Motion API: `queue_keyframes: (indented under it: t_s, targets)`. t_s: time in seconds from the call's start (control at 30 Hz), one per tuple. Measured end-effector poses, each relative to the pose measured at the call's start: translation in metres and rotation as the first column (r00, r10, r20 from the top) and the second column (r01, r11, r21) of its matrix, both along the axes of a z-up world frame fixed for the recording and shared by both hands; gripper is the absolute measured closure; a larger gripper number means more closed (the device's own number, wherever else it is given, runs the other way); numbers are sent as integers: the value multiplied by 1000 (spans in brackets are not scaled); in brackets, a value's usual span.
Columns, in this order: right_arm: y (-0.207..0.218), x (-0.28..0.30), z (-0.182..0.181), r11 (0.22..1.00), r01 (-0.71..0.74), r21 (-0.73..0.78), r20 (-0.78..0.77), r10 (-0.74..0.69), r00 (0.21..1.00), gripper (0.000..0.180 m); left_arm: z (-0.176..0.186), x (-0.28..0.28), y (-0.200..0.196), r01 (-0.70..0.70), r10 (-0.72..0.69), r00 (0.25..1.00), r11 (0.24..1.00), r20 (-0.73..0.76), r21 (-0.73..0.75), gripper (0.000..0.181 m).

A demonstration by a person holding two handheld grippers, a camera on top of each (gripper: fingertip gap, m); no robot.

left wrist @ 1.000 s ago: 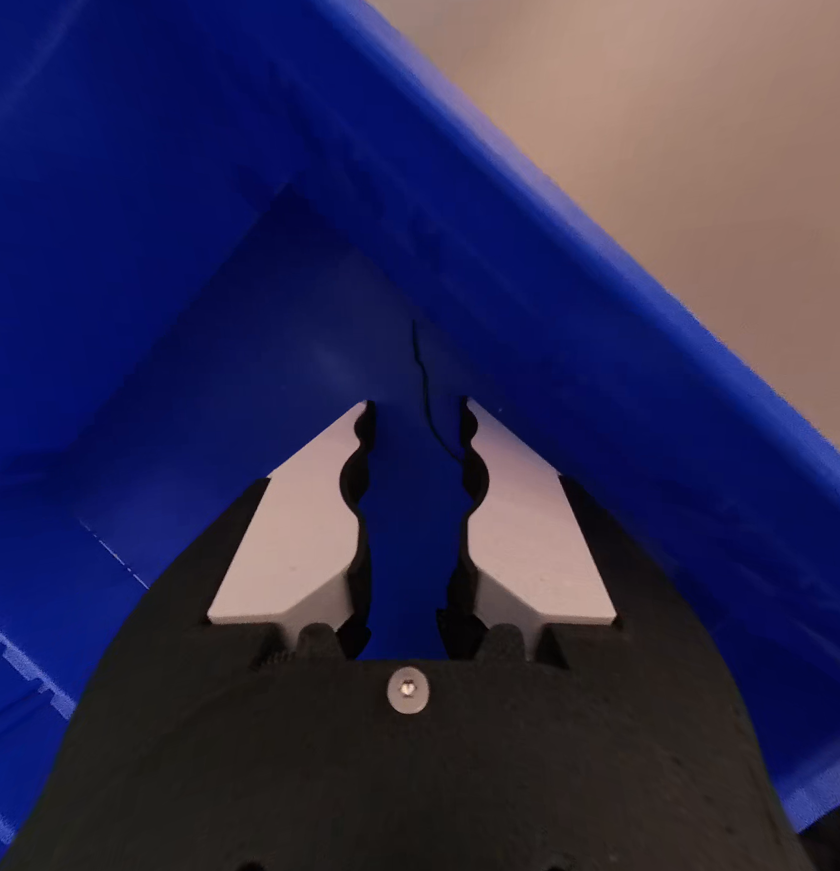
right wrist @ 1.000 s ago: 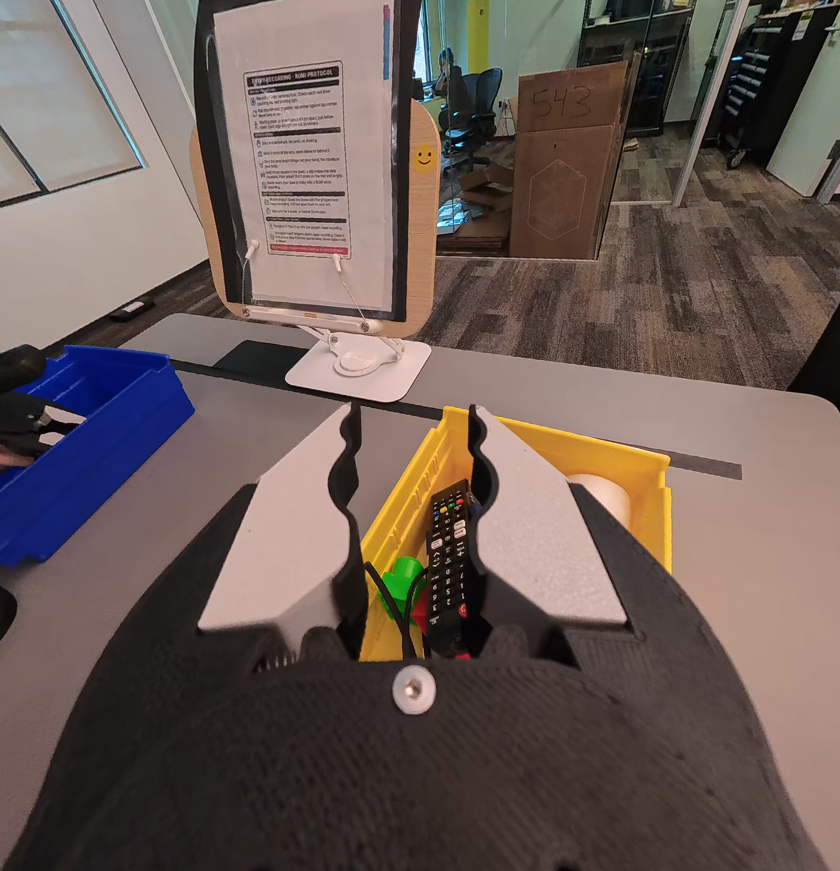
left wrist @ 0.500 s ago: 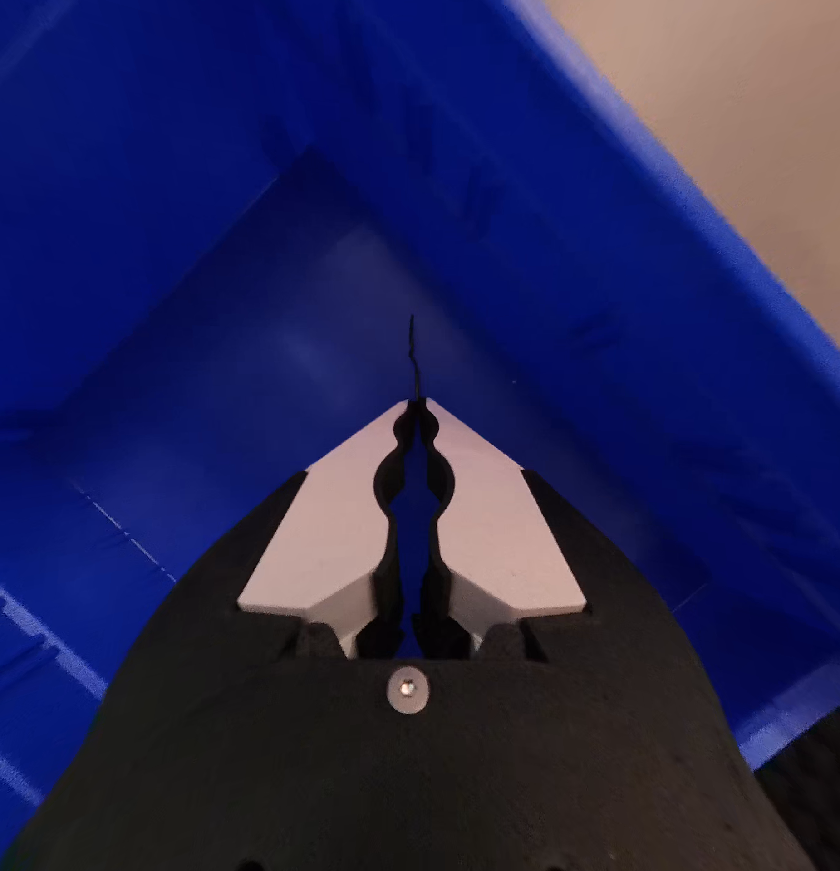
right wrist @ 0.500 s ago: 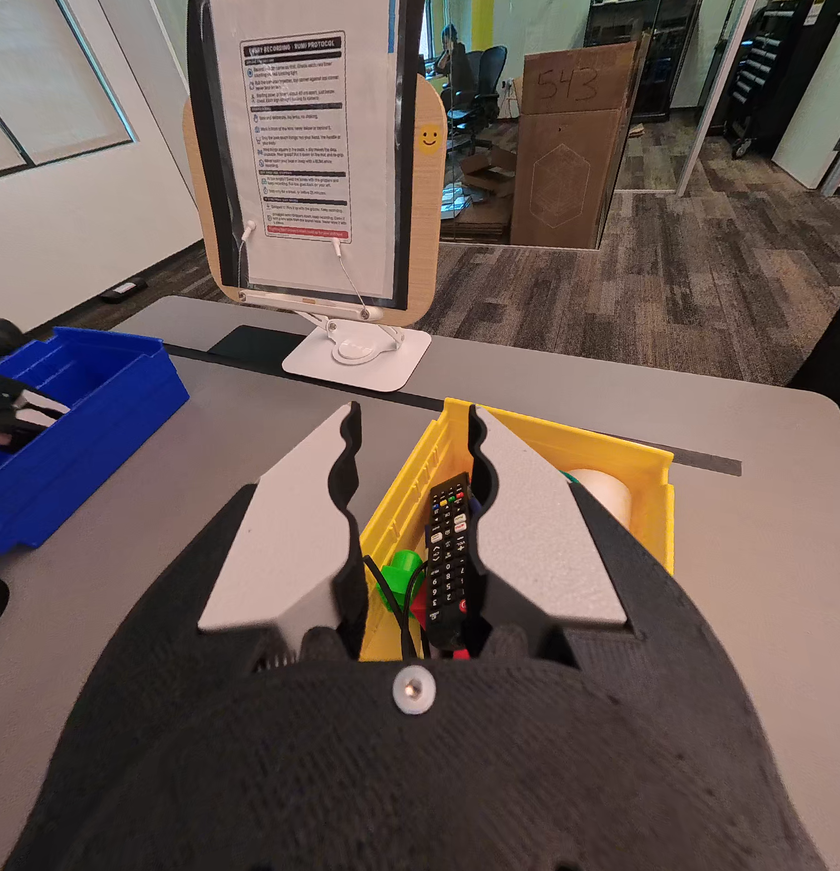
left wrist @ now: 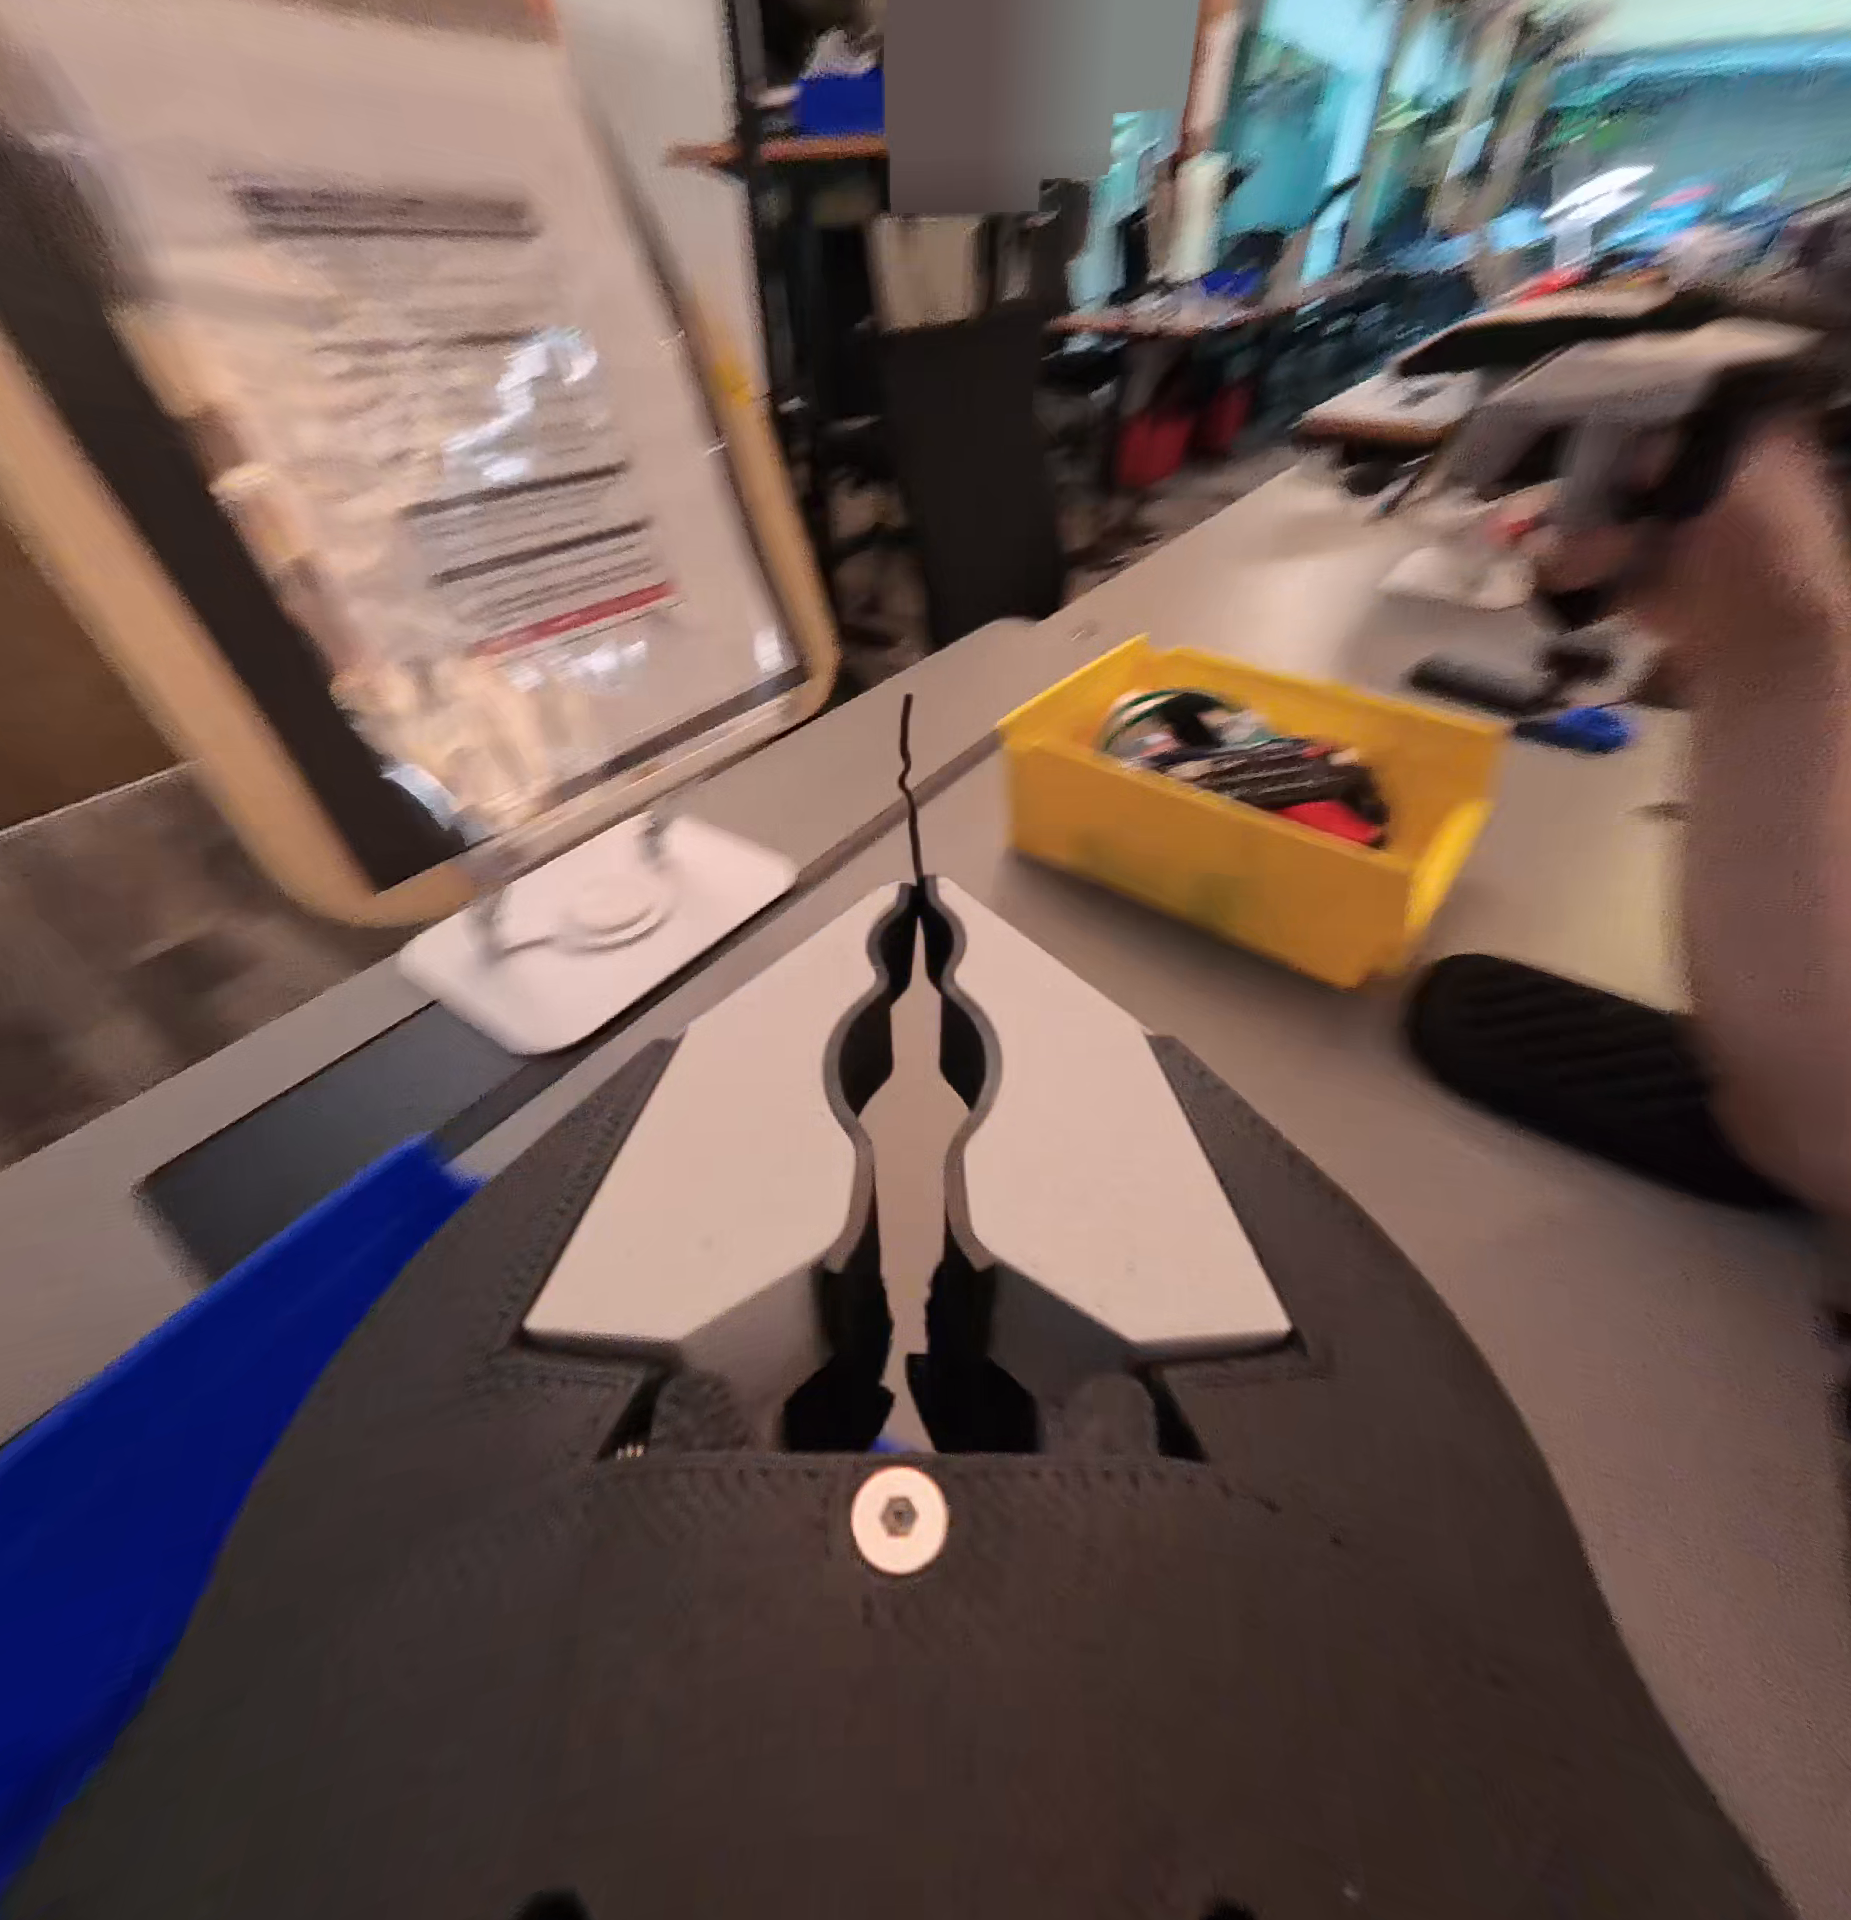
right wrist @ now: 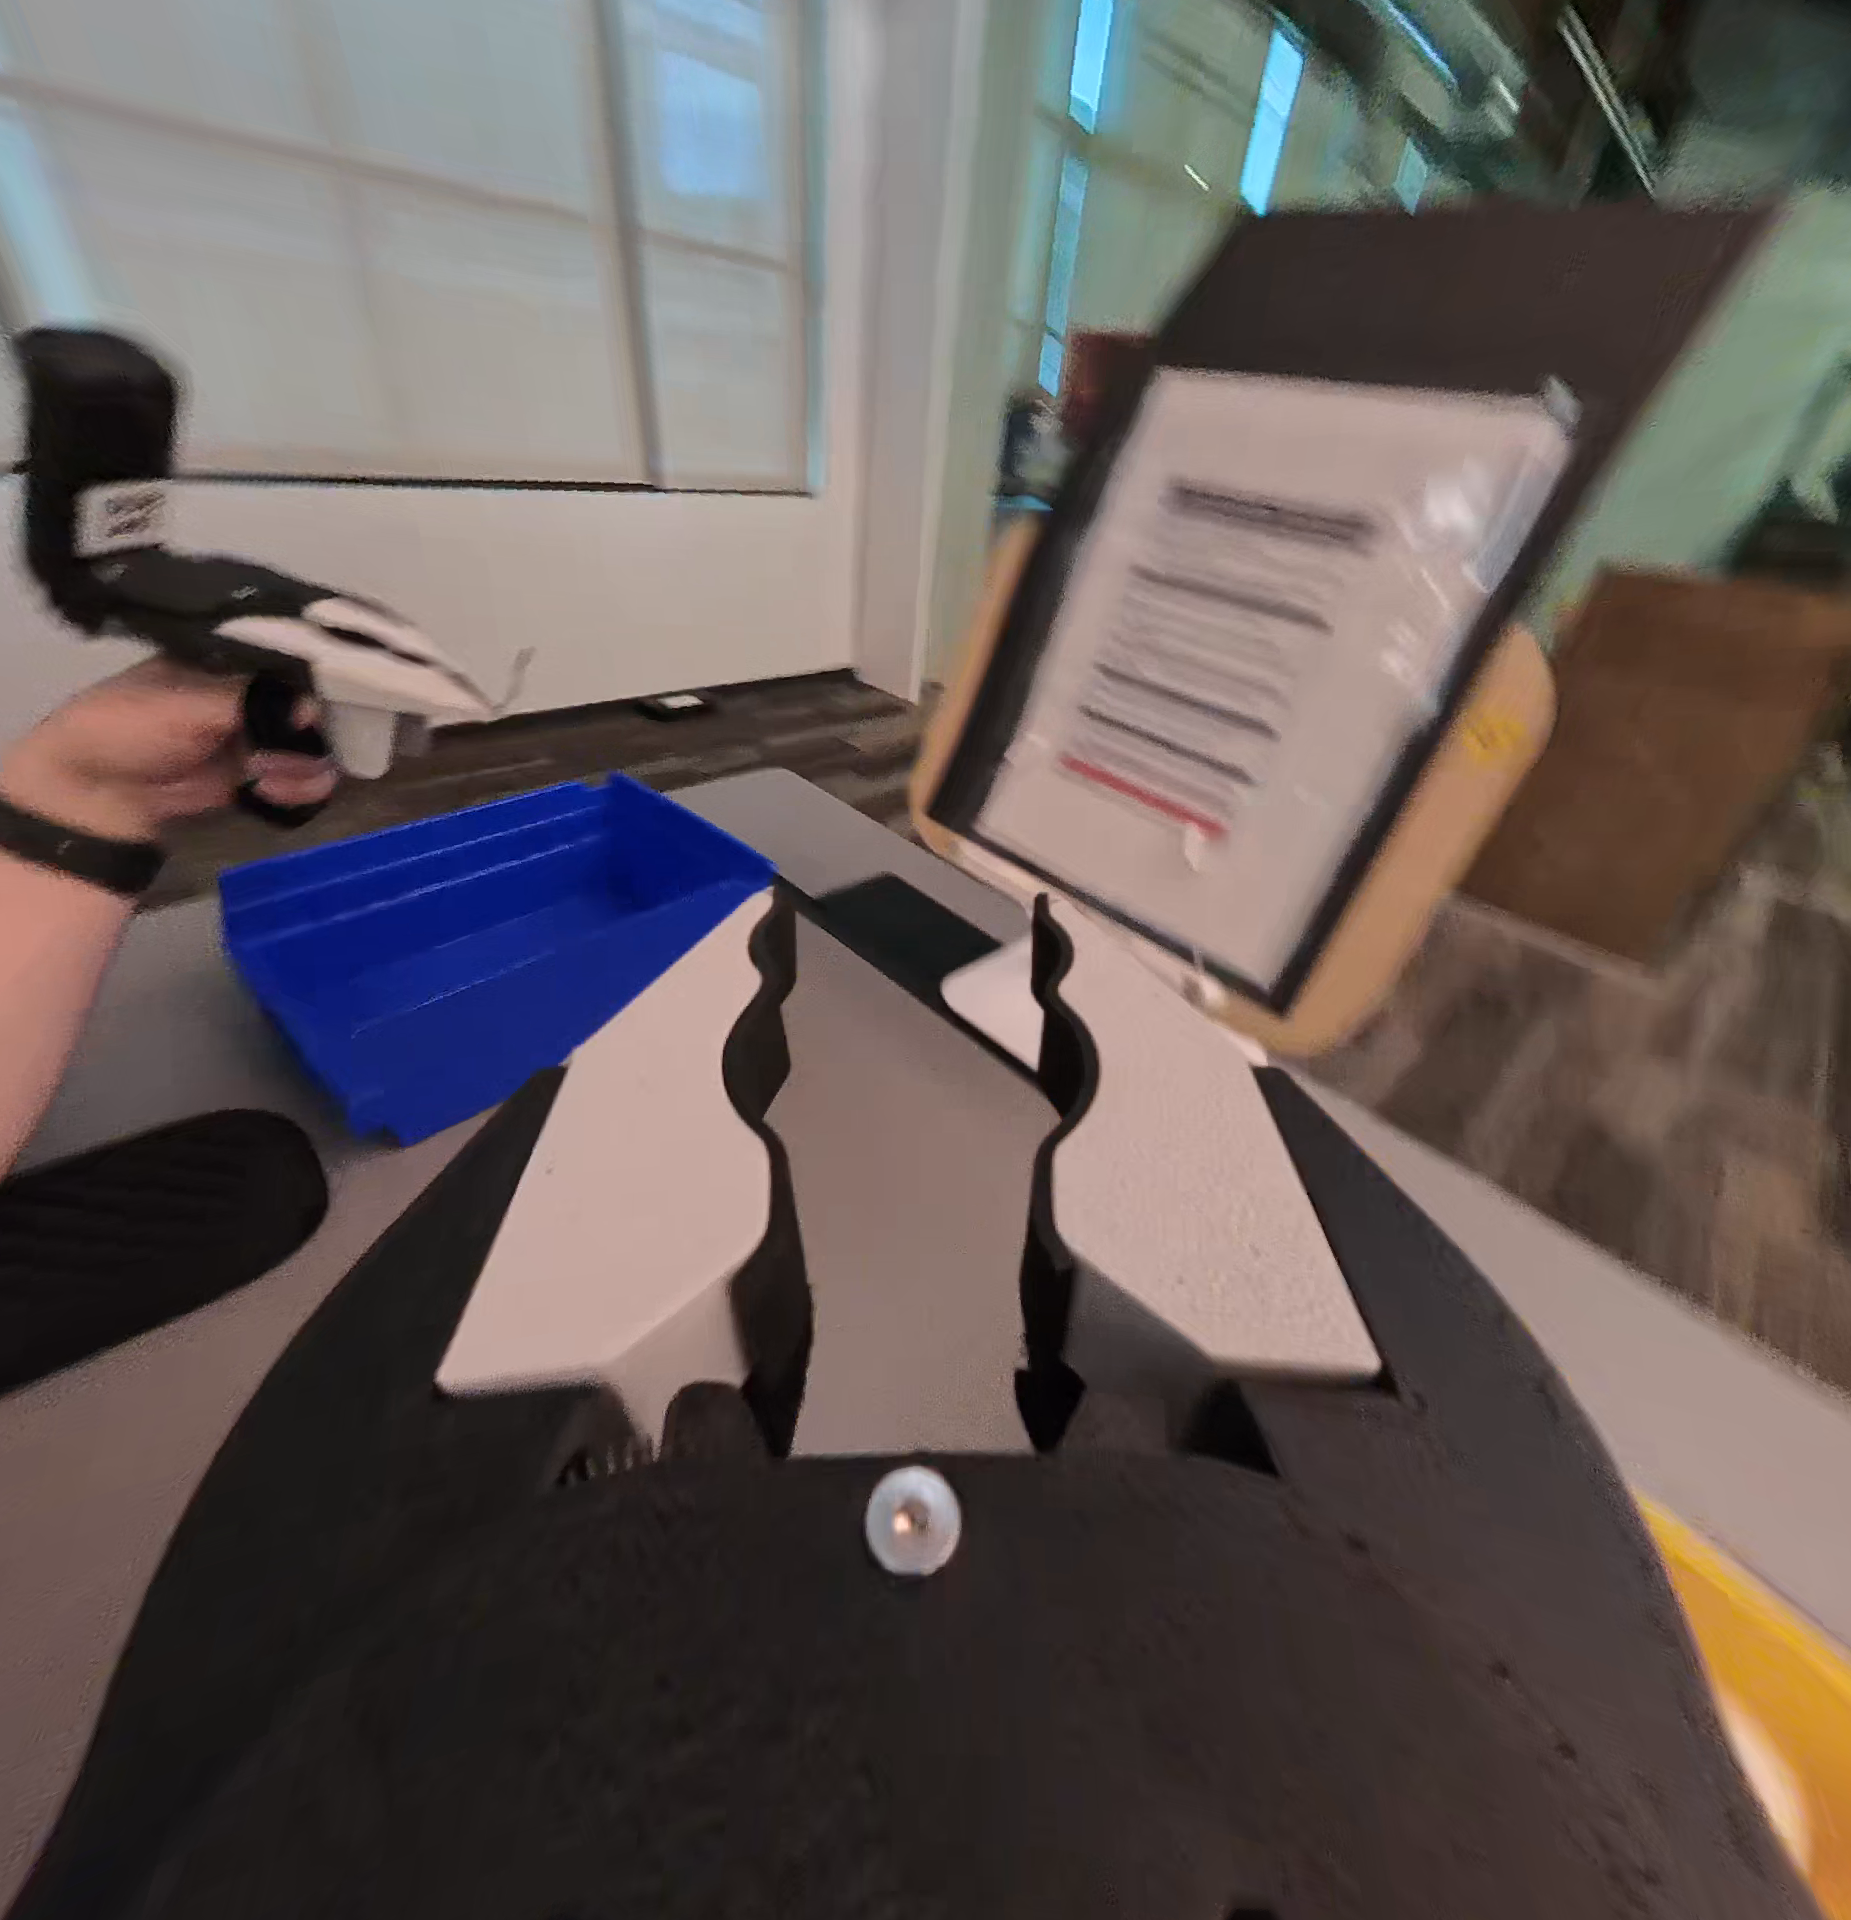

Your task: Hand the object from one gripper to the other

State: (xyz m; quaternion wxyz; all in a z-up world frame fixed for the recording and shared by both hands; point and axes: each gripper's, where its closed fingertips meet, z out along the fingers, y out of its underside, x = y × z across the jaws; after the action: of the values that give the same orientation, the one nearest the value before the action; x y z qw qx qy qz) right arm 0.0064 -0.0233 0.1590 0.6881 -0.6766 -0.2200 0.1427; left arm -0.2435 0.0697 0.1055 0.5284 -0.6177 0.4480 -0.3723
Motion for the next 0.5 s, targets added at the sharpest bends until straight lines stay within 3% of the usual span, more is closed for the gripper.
queue_keyframes:
  t_s: [0.1,0.13,0.2,0.27,0.37,0.5]
  targets:
    - [-17,-72,-2,968,-184,171,361,112,926,134,14,19,-36,134,-132,991,990,32,-38,181]
    - [-19,-90,-9,949,-211,234,519,61,853,134,13,22,-40,131,-130,991,990,9,-46,181]
    - [-13,-117,-16,879,-229,418,743,-186,643,145,3,26,-47,109,-115,990,991,-76,-74,181]
    - [-9,-148,-21,787,-298,540,798,-368,477,156,-5,30,-54,96,-109,985,990,-133,-104,181]
    - [0,-188,-40,758,-366,539,819,-371,438,157,-12,38,-74,154,-183,966,974,-180,-165,181]
    - [14,-201,-51,708,-386,592,804,-479,352,155,-23,46,-85,157,-197,945,973,-260,-169,181]
